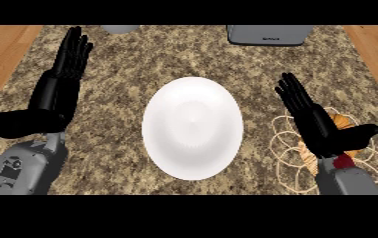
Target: Pick the croissant from the placemat and place it in the plate
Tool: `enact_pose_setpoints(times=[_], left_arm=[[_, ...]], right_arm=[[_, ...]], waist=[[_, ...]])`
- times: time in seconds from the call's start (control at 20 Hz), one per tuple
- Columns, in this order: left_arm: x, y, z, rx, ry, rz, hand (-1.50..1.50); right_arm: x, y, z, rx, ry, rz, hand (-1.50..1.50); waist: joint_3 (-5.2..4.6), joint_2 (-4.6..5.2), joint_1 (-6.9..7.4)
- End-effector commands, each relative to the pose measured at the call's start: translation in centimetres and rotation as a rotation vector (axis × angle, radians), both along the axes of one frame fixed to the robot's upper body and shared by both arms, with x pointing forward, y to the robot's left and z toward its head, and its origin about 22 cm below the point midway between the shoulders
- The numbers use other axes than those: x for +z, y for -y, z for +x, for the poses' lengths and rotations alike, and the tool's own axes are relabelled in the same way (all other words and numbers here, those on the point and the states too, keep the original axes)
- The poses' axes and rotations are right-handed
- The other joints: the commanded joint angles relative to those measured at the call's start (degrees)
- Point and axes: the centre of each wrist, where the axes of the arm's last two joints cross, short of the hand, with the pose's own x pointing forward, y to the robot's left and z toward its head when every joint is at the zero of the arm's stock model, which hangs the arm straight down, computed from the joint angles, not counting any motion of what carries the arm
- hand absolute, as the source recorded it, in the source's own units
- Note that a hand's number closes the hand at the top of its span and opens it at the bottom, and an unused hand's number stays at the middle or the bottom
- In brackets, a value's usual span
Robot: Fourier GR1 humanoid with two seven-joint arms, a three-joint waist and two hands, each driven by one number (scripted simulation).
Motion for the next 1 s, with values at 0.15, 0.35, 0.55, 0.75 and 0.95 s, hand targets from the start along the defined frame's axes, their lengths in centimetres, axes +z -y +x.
enact_pose_setpoints(times=[0.15, 0.35, 0.55, 0.75, 0.95], left_arm=[[1.0, -3.5, 0.1, 0.046, -0.052, 0.084, 0.00], [-1.3, -2.5, -0.2, 0.026, -0.156, 0.084, 0.00], [-2.2, -3.8, -0.1, 0.023, -0.177, 0.081, 0.00], [0.3, -3.9, -0.1, 0.004, -0.180, 0.086, 0.00], [-1.5, -4.0, -0.1, 0.019, -0.182, 0.085, 0.00]], right_arm=[[3.0, -1.0, 1.2, 0.396, 0.169, -0.108, 1.50], [9.3, 4.6, 2.7, 0.251, 0.280, -0.850, 1.50], [-2.9, 3.4, -1.8, 0.144, 0.223, -0.632, -1.50], [-5.0, 5.9, -2.3, 0.023, 0.301, -0.371, -1.50], [-4.2, 8.6, -1.9, -0.004, 0.399, -0.319, -1.50]], waist=[[1.50, 0.80, 0.80], [0.38, -0.28, -0.86], [1.56, 1.27, -0.76], [1.60, 1.02, -0.36], [1.47, 0.93, -0.57]])
